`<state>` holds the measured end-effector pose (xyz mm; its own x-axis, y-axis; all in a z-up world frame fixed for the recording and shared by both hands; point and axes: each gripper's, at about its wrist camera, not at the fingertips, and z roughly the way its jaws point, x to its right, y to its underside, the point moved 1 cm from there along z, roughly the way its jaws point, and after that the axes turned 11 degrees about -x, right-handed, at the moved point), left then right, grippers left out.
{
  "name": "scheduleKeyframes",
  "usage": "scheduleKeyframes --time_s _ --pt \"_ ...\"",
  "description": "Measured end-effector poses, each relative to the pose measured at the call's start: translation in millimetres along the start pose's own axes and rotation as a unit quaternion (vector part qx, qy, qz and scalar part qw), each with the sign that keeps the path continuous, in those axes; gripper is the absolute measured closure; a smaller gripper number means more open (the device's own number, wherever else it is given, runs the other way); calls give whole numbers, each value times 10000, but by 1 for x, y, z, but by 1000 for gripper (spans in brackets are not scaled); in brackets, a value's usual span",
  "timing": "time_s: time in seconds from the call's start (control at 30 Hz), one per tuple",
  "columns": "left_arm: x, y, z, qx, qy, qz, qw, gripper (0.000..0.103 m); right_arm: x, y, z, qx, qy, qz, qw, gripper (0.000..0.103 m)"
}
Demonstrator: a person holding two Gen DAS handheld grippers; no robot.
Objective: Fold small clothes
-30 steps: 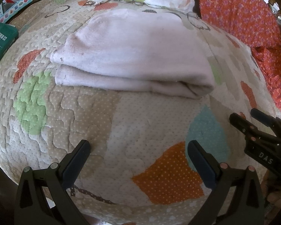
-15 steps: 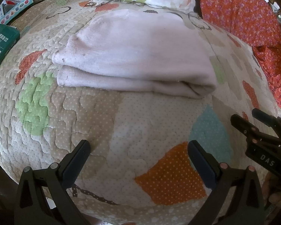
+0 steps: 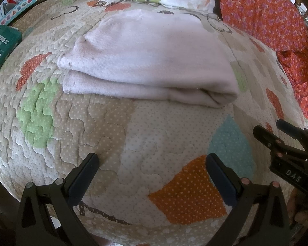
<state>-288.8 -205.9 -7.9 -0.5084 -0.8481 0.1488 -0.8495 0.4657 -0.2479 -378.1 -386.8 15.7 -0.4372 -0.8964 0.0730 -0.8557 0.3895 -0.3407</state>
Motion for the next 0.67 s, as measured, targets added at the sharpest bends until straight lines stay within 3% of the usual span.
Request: scheduleKeyframes --time_s 0.5,0.67 --pt "0 -1 -3 296 187 10 9994 0 2 1 -10 204 120 62 9997 19" --pt "3 3 -7 451 85 34 9989 0 -1 7 -13 251 143 -67 9996 18"
